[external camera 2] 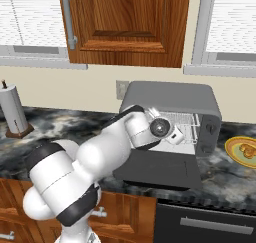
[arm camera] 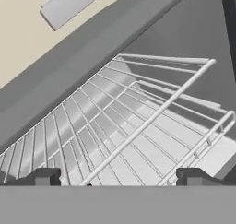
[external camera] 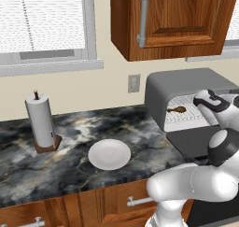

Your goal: Open the toaster oven door. Place the bread on the top rack in the toaster oven and place the chicken drumstick on the bottom rack.

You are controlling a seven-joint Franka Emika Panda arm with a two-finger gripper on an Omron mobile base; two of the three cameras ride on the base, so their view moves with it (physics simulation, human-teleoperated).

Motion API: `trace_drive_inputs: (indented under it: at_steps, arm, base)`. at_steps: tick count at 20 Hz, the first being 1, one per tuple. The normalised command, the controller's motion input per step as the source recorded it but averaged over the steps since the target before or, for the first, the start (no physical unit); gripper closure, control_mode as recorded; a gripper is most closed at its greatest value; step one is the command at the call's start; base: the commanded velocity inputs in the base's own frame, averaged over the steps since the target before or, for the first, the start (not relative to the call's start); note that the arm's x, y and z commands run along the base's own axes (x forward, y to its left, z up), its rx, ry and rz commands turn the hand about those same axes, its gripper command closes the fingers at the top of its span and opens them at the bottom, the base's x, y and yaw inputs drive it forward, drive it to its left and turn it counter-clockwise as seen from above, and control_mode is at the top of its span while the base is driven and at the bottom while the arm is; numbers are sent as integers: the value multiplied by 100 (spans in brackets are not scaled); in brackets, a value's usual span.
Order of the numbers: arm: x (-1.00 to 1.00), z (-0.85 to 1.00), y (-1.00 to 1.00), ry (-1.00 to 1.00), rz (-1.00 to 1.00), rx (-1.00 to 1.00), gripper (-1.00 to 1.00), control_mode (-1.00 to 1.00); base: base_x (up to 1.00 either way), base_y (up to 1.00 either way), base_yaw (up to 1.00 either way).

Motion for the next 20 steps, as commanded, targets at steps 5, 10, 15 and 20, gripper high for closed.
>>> trace_drive_inputs:
  at_steps: [5, 10, 15, 20]
  arm:
    - [0, -26, 3, -5, 4, 15, -100, -100]
    - [7, -22, 0, -4, 4, 7, -100, -100]
    - [30, -5, 0, -3, 2, 2, -100, -100]
    - [31, -14, 1, 0, 0, 0, -100, -100]
  base:
    - [0, 0, 0]
    - [0, 0, 0]
    - [0, 0, 0]
    - [0, 0, 0]
